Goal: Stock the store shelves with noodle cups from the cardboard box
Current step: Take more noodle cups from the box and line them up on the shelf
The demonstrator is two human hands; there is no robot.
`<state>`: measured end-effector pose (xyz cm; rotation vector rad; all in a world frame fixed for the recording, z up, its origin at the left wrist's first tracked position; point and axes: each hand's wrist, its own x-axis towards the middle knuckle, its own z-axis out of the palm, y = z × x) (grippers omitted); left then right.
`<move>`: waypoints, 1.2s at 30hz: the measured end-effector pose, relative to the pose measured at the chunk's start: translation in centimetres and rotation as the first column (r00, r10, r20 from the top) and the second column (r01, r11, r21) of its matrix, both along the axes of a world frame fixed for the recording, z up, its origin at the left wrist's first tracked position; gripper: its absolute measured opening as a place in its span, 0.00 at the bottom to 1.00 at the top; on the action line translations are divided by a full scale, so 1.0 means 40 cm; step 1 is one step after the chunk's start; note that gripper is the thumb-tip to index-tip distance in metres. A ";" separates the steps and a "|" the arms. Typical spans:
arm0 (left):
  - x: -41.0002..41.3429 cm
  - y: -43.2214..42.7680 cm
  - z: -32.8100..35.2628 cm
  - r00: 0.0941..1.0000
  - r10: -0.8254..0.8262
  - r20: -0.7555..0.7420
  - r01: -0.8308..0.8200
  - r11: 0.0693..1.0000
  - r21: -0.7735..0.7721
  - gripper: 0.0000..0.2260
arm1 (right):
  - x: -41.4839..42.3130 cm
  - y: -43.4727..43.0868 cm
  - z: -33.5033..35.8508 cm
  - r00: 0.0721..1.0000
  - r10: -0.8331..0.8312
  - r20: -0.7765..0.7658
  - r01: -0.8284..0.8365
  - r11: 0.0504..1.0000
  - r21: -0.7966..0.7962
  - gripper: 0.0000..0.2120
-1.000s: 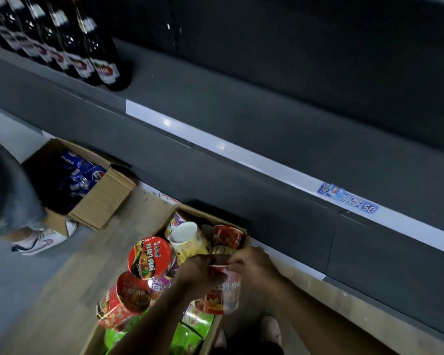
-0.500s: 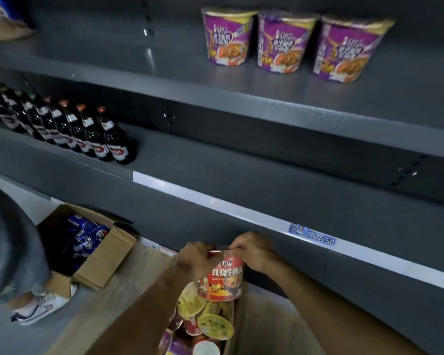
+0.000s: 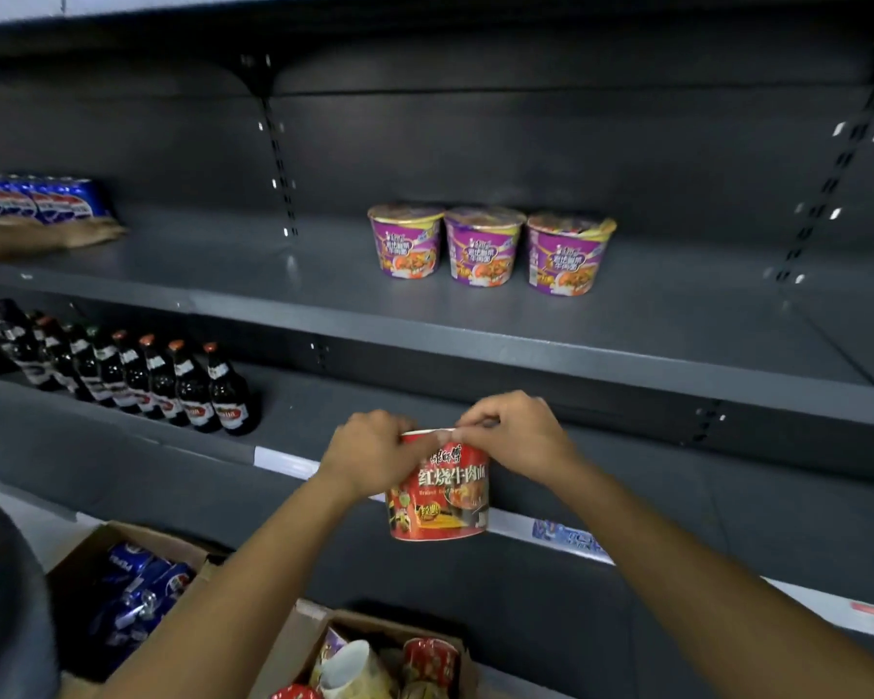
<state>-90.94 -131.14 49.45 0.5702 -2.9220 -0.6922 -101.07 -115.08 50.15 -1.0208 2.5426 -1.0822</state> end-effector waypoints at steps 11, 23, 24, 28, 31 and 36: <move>-0.015 0.083 0.286 0.930 -0.141 -0.340 0.230 0.944 0.237 0.09 | -0.008 0.104 0.221 1.000 -0.025 0.013 0.028 0.929 -0.370 0.11; -0.154 0.182 0.371 0.832 -0.269 -0.485 0.386 0.909 0.159 0.14 | -0.084 0.249 0.308 0.985 -0.143 -0.098 0.085 0.892 -0.443 0.12; -0.173 0.192 0.374 0.831 -0.272 -0.486 0.390 0.907 0.157 0.16 | -0.098 0.261 0.311 0.982 -0.160 -0.099 0.101 0.892 -0.441 0.13; -0.247 0.238 0.390 0.820 -0.306 -0.484 0.416 0.899 0.135 0.14 | -0.164 0.305 0.327 0.971 -0.200 -0.131 0.126 0.895 -0.428 0.14; -0.308 0.265 0.401 0.801 -0.341 -0.492 0.448 0.887 0.114 0.11 | -0.222 0.334 0.339 0.960 -0.233 -0.156 0.152 0.901 -0.406 0.14; -0.425 0.284 0.396 0.794 -0.359 -0.490 0.463 0.880 0.105 0.17 | -0.314 0.364 0.349 0.955 -0.238 -0.175 0.155 0.909 -0.387 0.15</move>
